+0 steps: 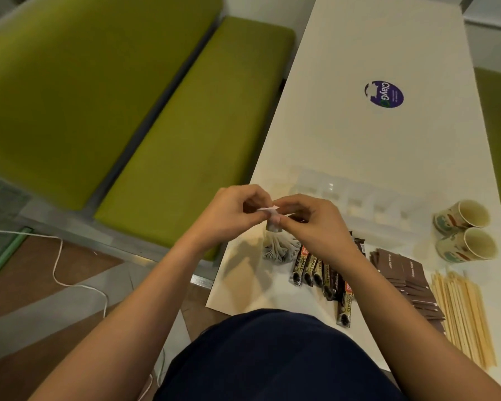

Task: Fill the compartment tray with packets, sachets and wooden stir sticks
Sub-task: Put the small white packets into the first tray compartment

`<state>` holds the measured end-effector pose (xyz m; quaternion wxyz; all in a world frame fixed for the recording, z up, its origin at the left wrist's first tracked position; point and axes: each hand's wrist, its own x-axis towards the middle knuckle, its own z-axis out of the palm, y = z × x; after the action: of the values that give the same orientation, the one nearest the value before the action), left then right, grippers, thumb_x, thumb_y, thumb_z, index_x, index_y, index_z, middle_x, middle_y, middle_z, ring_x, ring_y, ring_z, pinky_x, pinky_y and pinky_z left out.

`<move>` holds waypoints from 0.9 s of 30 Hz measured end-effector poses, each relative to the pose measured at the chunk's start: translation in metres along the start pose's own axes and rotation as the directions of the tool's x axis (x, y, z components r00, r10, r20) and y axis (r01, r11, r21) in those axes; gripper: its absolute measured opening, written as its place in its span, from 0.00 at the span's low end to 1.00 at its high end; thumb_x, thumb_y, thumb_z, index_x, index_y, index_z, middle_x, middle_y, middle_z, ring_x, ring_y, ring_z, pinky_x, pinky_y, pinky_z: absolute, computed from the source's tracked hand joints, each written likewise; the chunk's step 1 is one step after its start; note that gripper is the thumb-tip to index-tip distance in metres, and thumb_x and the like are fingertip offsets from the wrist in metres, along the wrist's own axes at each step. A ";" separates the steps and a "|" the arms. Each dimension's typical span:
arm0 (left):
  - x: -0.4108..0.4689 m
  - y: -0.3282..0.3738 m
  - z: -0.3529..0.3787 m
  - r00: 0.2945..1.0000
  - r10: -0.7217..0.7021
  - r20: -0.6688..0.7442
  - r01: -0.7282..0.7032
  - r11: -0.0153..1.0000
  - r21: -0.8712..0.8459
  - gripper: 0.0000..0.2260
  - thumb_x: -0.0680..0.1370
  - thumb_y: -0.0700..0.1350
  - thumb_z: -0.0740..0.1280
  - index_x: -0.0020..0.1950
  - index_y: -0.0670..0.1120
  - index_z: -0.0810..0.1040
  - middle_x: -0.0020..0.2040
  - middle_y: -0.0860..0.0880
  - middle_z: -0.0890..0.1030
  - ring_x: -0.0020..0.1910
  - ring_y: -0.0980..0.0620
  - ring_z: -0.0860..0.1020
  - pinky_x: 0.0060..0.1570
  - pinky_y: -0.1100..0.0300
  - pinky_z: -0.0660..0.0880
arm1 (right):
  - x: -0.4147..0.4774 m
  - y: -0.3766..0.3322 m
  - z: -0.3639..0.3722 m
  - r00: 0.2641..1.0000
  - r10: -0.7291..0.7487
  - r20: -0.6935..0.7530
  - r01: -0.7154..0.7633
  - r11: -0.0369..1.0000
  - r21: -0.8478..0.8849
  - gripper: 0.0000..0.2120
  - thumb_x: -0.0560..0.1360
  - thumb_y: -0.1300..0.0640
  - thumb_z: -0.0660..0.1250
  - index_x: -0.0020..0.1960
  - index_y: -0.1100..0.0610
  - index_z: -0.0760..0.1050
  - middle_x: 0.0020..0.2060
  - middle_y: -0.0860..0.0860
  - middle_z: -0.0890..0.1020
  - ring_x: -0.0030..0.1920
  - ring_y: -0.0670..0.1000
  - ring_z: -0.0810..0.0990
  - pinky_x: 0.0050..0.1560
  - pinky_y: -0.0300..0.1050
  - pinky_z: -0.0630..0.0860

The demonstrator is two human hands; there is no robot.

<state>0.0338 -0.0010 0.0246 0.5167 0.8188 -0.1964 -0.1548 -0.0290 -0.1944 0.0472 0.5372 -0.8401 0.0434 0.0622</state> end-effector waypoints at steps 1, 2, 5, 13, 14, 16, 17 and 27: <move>0.004 0.006 0.002 1.000 -0.001 -0.016 0.000 0.999 -0.039 0.07 0.74 0.44 0.77 0.49 0.50 0.82 0.42 0.52 0.86 0.42 0.55 0.84 0.44 0.58 0.79 | 0.000 0.001 -0.003 0.999 0.002 -0.050 -0.001 1.000 0.022 0.08 0.76 0.56 0.76 0.55 0.52 0.85 0.44 0.44 0.88 0.44 0.43 0.86 0.49 0.41 0.83; 0.007 0.011 0.004 1.000 -0.001 -0.028 -0.001 0.997 -0.073 0.09 0.73 0.45 0.78 0.51 0.51 0.81 0.43 0.51 0.86 0.43 0.55 0.84 0.44 0.59 0.79 | -0.001 0.003 -0.006 0.996 0.006 -0.087 -0.003 0.999 0.036 0.07 0.76 0.58 0.75 0.53 0.53 0.85 0.43 0.44 0.88 0.43 0.44 0.86 0.49 0.44 0.83; 0.019 0.019 0.007 1.000 -0.010 -0.013 0.009 0.994 -0.105 0.12 0.73 0.47 0.78 0.55 0.52 0.81 0.50 0.54 0.85 0.50 0.56 0.84 0.48 0.57 0.80 | -0.005 0.007 -0.014 0.987 0.037 -0.154 -0.013 0.988 0.154 0.08 0.77 0.63 0.73 0.51 0.52 0.86 0.41 0.47 0.88 0.42 0.48 0.86 0.47 0.46 0.84; 0.038 0.030 0.030 0.998 -0.053 0.046 0.061 0.977 -0.206 0.05 0.77 0.42 0.74 0.52 0.45 0.85 0.45 0.48 0.87 0.47 0.47 0.85 0.47 0.51 0.83 | -0.016 0.007 -0.034 0.944 0.102 -0.315 -0.012 0.962 0.273 0.08 0.77 0.60 0.74 0.54 0.52 0.84 0.46 0.48 0.87 0.42 0.51 0.87 0.48 0.49 0.85; 0.043 0.034 0.031 0.998 -0.040 0.041 0.047 0.981 -0.190 0.04 0.77 0.42 0.74 0.52 0.45 0.85 0.44 0.48 0.87 0.47 0.47 0.85 0.47 0.51 0.83 | -0.015 0.006 -0.039 0.938 0.079 -0.338 0.002 0.973 0.232 0.07 0.77 0.58 0.74 0.55 0.51 0.84 0.47 0.46 0.87 0.43 0.51 0.87 0.49 0.50 0.85; 0.054 0.044 0.032 0.999 0.007 0.044 0.000 0.987 -0.161 0.03 0.77 0.42 0.74 0.51 0.46 0.85 0.42 0.49 0.87 0.45 0.50 0.86 0.46 0.53 0.82 | -0.010 0.001 -0.051 0.926 0.009 -0.378 0.044 0.990 0.131 0.05 0.77 0.54 0.74 0.53 0.49 0.85 0.46 0.43 0.87 0.44 0.49 0.87 0.50 0.52 0.84; 0.061 0.051 0.032 0.998 0.039 0.046 -0.032 0.989 -0.147 0.03 0.78 0.41 0.73 0.51 0.46 0.85 0.42 0.50 0.87 0.44 0.51 0.86 0.45 0.56 0.81 | -0.006 -0.002 -0.057 0.918 -0.031 -0.394 0.065 0.995 0.074 0.04 0.78 0.53 0.74 0.52 0.48 0.85 0.45 0.43 0.87 0.44 0.47 0.87 0.50 0.51 0.84; 0.119 0.058 0.042 0.994 0.069 -0.084 -0.075 0.995 -0.069 0.05 0.76 0.45 0.74 0.51 0.47 0.86 0.42 0.53 0.88 0.45 0.57 0.86 0.54 0.57 0.80 | 0.051 -0.002 -0.089 0.876 -0.171 -0.450 0.081 0.974 -0.213 0.05 0.77 0.52 0.73 0.52 0.51 0.85 0.44 0.42 0.86 0.42 0.40 0.85 0.47 0.38 0.81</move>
<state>0.1098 -0.1138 0.0537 0.5587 0.7977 -0.1989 -0.1094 0.0269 -0.2748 0.0782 0.4321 -0.8783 0.1099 -0.1725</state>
